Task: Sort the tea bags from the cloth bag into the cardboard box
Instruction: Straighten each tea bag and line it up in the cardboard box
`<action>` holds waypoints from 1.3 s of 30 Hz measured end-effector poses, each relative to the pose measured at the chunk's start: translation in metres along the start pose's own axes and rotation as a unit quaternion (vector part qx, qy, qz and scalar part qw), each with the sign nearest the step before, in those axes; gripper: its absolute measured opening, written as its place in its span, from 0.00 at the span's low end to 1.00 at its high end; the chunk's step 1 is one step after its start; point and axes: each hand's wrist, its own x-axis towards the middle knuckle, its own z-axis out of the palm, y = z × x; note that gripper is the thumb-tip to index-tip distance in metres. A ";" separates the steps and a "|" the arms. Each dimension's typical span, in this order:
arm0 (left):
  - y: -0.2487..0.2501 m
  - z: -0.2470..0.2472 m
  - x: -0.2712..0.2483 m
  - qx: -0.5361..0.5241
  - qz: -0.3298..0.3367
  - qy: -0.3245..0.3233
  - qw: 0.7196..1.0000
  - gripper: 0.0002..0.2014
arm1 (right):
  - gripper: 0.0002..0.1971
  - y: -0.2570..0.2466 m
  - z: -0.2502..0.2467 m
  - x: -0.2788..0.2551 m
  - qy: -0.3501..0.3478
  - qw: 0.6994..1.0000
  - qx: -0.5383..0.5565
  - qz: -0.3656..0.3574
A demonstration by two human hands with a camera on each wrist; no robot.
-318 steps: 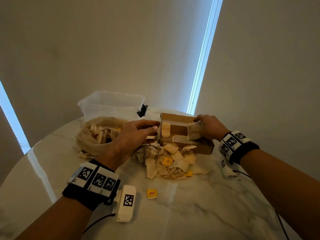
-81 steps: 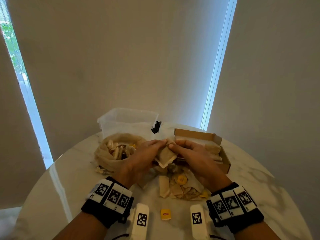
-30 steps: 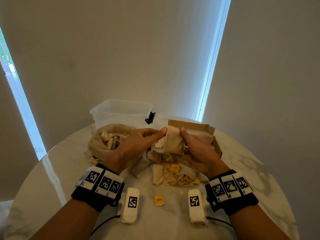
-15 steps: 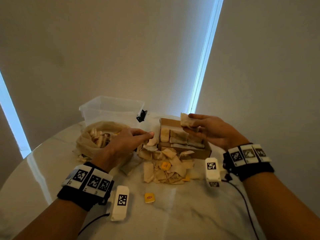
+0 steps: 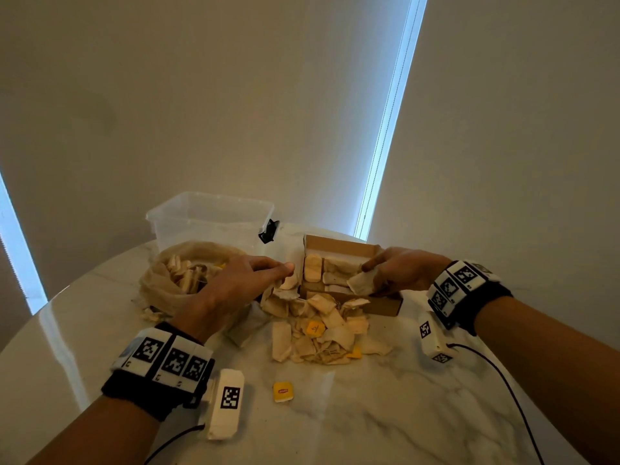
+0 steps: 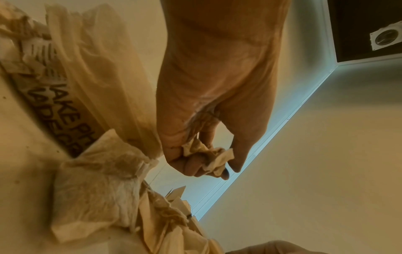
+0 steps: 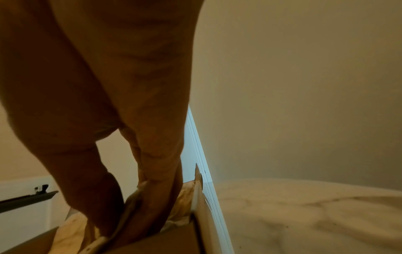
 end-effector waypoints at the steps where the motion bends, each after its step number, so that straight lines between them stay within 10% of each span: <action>1: 0.001 0.000 -0.001 -0.003 -0.001 0.000 1.000 0.15 | 0.29 0.000 0.002 0.001 -0.001 1.000 -0.014 -0.001; 28: 0.007 -0.001 -0.006 -0.015 -0.014 -0.007 1.000 0.14 | 0.11 0.001 0.002 0.005 0.279 0.875 -0.369 -0.142; 39: 0.014 0.002 -0.007 -0.046 -0.045 -0.006 0.998 0.25 | 0.07 0.002 0.018 0.011 0.199 0.919 -0.317 -0.123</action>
